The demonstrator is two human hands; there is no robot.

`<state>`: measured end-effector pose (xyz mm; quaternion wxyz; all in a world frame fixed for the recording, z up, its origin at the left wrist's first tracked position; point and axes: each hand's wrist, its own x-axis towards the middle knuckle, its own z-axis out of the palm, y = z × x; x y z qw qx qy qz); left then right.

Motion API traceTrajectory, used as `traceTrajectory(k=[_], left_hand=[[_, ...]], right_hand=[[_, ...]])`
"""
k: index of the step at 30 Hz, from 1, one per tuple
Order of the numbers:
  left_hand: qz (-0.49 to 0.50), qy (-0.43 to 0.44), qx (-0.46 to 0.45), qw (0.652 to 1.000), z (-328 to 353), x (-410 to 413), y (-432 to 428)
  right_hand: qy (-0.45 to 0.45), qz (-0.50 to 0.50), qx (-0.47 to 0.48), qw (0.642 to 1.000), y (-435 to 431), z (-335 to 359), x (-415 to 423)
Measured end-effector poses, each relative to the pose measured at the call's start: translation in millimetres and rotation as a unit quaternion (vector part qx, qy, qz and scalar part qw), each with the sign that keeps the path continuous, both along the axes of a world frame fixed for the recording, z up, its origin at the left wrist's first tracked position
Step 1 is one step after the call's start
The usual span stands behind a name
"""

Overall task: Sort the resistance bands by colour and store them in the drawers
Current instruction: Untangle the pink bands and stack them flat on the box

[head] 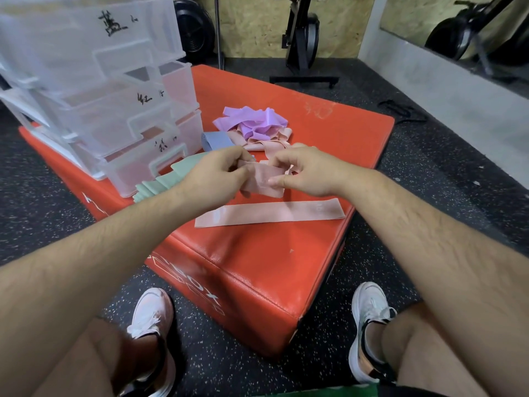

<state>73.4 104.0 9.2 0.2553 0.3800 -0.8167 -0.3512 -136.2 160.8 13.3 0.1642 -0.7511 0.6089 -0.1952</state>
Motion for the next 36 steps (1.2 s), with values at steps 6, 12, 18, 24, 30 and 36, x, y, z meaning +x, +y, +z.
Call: traceTrajectory(k=[6,12,18,24,30,36], left_hand=[[0.050,0.031,0.048,0.997,5.7,22.4,-16.3],[0.093,0.086,0.139,0.982,5.3,43.8,-26.4],[0.122,0.067,0.141,0.980,2.8,55.9,-28.6],[0.133,-0.013,0.106,0.985,-15.3,57.4,-31.6],[0.162,-0.034,0.063,0.984,-29.5,56.1,-32.0],[0.174,-0.097,0.002,0.980,-42.2,58.6,-27.5]], right_hand=[[0.121,-0.077,0.012,0.990,4.9,2.8,-25.3],[0.126,-0.152,0.053,0.979,18.0,2.5,-60.0],[0.063,-0.186,0.095,0.976,33.1,-3.0,-83.9],[-0.036,-0.225,0.098,0.969,38.4,-9.9,-87.6],[-0.119,-0.262,0.161,0.944,46.5,-19.8,-90.7],[-0.102,-0.282,0.138,0.944,49.5,-23.6,-85.1]])
